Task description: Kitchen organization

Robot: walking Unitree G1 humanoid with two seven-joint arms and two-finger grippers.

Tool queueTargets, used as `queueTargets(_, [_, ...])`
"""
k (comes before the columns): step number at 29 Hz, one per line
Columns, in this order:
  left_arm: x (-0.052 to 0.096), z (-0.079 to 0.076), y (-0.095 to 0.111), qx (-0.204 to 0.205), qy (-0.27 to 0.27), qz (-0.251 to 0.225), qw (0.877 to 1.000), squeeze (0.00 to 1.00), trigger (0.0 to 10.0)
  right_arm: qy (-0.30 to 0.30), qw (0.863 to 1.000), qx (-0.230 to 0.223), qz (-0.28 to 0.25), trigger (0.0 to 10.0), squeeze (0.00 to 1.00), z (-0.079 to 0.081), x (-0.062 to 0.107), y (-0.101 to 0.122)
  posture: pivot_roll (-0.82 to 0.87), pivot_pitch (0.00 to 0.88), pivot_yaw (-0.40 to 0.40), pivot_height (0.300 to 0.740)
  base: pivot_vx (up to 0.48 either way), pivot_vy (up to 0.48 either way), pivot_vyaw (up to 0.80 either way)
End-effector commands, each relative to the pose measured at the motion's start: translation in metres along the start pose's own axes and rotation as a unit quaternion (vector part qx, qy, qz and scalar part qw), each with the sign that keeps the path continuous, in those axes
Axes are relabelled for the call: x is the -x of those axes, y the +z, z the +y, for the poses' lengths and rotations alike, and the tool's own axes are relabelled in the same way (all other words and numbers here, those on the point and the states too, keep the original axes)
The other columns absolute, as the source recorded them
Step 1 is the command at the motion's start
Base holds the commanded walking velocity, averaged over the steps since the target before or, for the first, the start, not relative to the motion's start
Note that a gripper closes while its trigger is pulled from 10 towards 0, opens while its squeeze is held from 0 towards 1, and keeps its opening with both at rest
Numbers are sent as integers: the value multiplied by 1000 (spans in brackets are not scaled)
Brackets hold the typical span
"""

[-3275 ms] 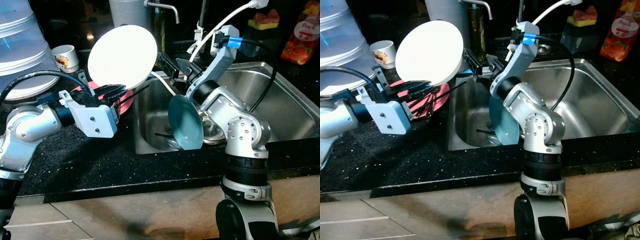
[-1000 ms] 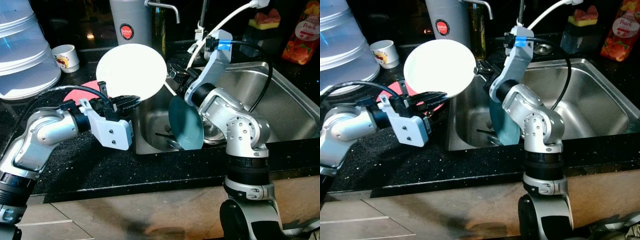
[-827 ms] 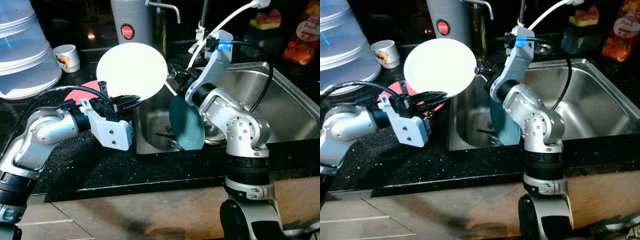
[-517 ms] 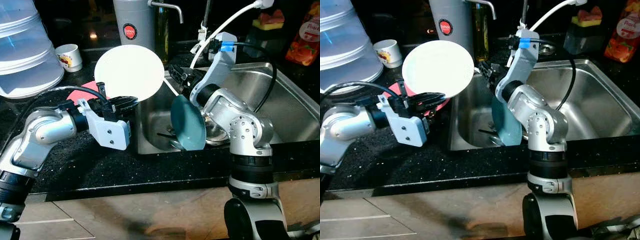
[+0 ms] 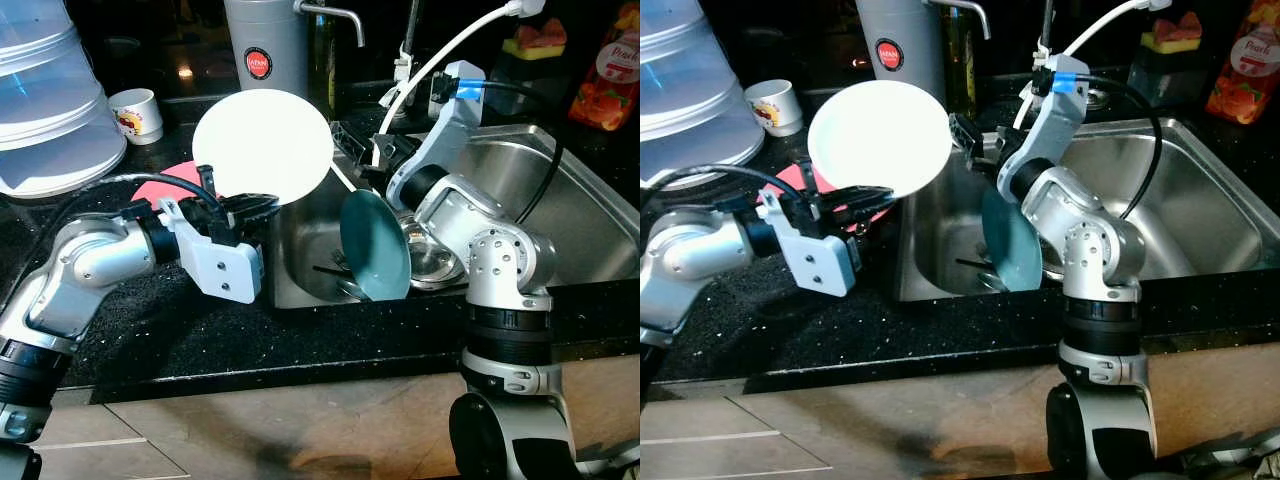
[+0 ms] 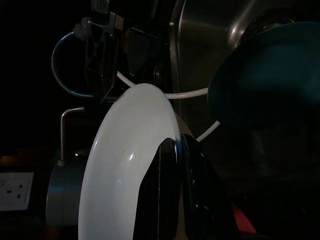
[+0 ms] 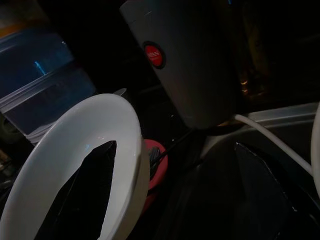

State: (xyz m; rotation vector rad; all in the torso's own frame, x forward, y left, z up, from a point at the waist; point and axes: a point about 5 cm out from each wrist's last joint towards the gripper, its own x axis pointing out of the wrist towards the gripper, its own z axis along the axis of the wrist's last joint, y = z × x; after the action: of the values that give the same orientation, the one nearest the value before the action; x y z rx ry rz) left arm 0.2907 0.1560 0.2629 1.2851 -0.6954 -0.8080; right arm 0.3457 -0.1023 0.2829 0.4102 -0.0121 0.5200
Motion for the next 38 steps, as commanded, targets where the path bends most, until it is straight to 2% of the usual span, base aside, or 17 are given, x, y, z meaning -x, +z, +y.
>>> queueTargets(1, [0, 2, -1, -7, -7, 0, 1000, 0, 0, 35, 999, 8, 11, 10000, 0, 11, -1, 1, 45, 5, 45, 740, 0, 0, 0])
queueTargets(2, [0, 2, -1, -7, -7, 0, 1000, 0, 0, 35, 999, 8, 11, 10000, 0, 11, -1, 1, 45, 5, 45, 740, 0, 0, 0])
queueTargets(4, [-3, 0, 2, -8, -13, -9, 1000, 0, 0, 63, 997, 30, 44, 10000, 0, 20, 0, -10, 47, 6, 44, 740, 0, 0, 0])
queueTargets(7, [-4, -1, 2, -10, -16, -11, 1000, 0, 0, 64, 996, 33, 57, 10000, 0, 22, -1, -14, 48, 5, 43, 740, 0, 0, 0])
queueTargets(11, [-7, -1, 4, -20, -24, -23, 999, 0, 0, 47, 993, 47, 95, 10000, 0, 17, -1, -25, 49, 7, 41, 740, 0, 0, 0])
queueTargets(18, [-10, -1, 7, -27, -28, -35, 999, 0, 0, 34, 992, 39, 113, 10000, 0, 13, -1, -30, 48, 8, 43, 740, 0, 0, 0])
queueTargets(19, [-11, -2, 10, -32, -32, -44, 998, 0, 0, 22, 992, 29, 117, 2157, 0, 10, -1, -32, 47, 7, 44, 740, 0, 0, 0])
queueTargets(21, [-11, -2, 10, -32, -32, -44, 998, 0, 0, 22, 992, 29, 117, 2157, 0, 10, -1, -32, 47, 7, 44, 740, 0, 0, 0])
queueTargets(22, [-12, -2, 11, -34, -34, -49, 998, 0, 0, 16, 993, 24, 117, 0, 0, 8, -1, -32, 47, 7, 44, 740, 0, 0, 0])
queueTargets(25, [-13, -6, 13, -41, -50, -62, 996, 0, 0, 4, 994, 4, 105, 0, 0, 5, 0, -31, 49, 8, 46, 740, 0, 0, 0])
queueTargets(38, [-13, -8, 12, -48, -58, -67, 995, 0, 0, -3, 995, -2, 96, 0, 0, 5, -1, -30, 49, 8, 46, 740, 0, 0, 0])
